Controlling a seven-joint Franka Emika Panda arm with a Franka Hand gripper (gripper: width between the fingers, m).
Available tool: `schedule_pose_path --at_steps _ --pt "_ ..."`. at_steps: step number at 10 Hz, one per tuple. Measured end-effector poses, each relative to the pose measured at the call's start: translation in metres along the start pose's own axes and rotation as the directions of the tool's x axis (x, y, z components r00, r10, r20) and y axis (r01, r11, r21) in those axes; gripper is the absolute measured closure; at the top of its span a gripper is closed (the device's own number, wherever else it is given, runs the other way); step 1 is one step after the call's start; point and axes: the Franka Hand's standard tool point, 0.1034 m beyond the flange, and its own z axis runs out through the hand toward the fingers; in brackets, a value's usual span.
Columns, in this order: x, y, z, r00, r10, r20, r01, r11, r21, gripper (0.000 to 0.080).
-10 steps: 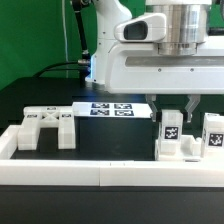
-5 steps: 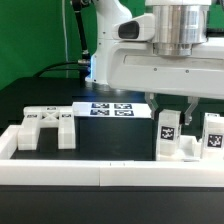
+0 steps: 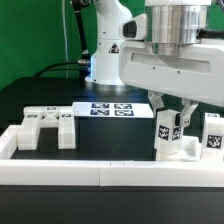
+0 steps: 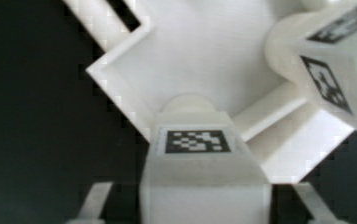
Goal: Assemble chair
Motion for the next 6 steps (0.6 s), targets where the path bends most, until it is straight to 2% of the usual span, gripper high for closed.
schedule_pose_path --at_steps 3,6 --pt "-0.0011 -0.0009 0.0002 0.974 0.227 0.002 -0.227 0.974 0.003 0.0509" --pt "-0.0011 -0.0007 0.0004 0.961 0.276 0.004 -0.276 0.961 0.002 0.0509"
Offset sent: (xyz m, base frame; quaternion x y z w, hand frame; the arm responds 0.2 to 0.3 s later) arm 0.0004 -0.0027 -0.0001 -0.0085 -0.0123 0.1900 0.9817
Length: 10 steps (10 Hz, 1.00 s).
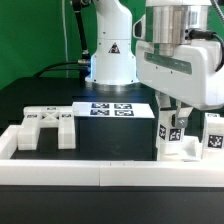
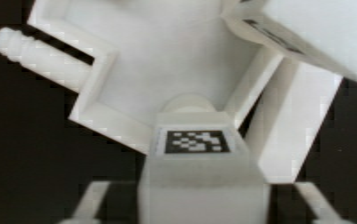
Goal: Assemble chair
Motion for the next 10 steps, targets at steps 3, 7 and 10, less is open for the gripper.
schedule_pose_path --at_steps 3,7,10 --pt "-0.0004 -0.0004 -0.0011 0.990 -0.139 0.003 0.139 0.990 -0.005 0.0192" --pt "0.0002 -0.0015 -0.0015 0.866 -0.500 0.000 0.500 0.866 0.000 0.0152" --pt "-0.0013 -0.0010 -0.0005 0.742 -0.671 -0.002 0.671 0.742 -0.002 0.0151"
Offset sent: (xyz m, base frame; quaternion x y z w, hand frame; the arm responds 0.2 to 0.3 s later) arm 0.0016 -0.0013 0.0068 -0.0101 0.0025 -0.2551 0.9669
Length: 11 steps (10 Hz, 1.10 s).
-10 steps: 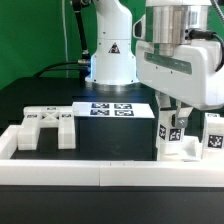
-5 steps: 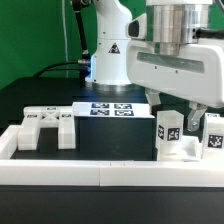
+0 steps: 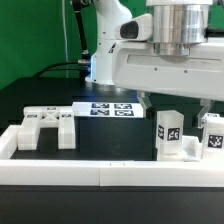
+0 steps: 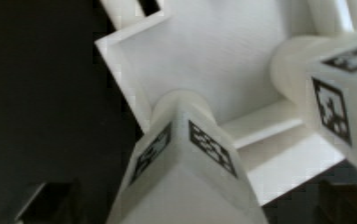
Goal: Assemble chair
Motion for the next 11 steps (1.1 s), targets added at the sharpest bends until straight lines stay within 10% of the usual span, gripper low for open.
schedule_pose_path --at_steps 11 --pt "0.0017 0.0061 0.0046 0.792 -0.610 -0.033 0.609 0.793 -0.033 0.0151"
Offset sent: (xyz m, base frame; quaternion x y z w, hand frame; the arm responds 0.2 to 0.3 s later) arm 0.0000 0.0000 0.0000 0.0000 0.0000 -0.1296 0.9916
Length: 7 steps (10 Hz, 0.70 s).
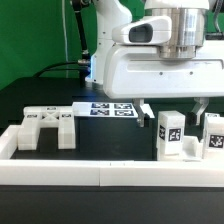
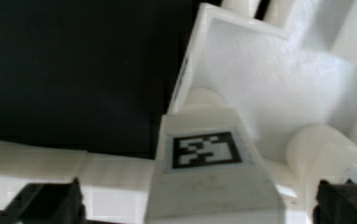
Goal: Assemble chair
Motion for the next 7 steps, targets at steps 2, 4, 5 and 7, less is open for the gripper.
schedule_pose_path --at_steps 2,4,5,7 --pt "-0.0002 0.0005 0.0005 0.999 0.037 0.001 -0.037 0.999 0.000 0.0178" --pt "-0.0004 0.0008 0.0008 0.998 0.070 0.001 -0.070 0.998 0.001 0.0348" --pt "-0.0006 0.0008 0.0013 0.988 0.152 0.002 -0.152 0.988 0.000 0.0510" --pt "-0.0009 0.0008 0.0018 0.957 0.289 0.003 -0.289 0.957 -0.001 0.0510"
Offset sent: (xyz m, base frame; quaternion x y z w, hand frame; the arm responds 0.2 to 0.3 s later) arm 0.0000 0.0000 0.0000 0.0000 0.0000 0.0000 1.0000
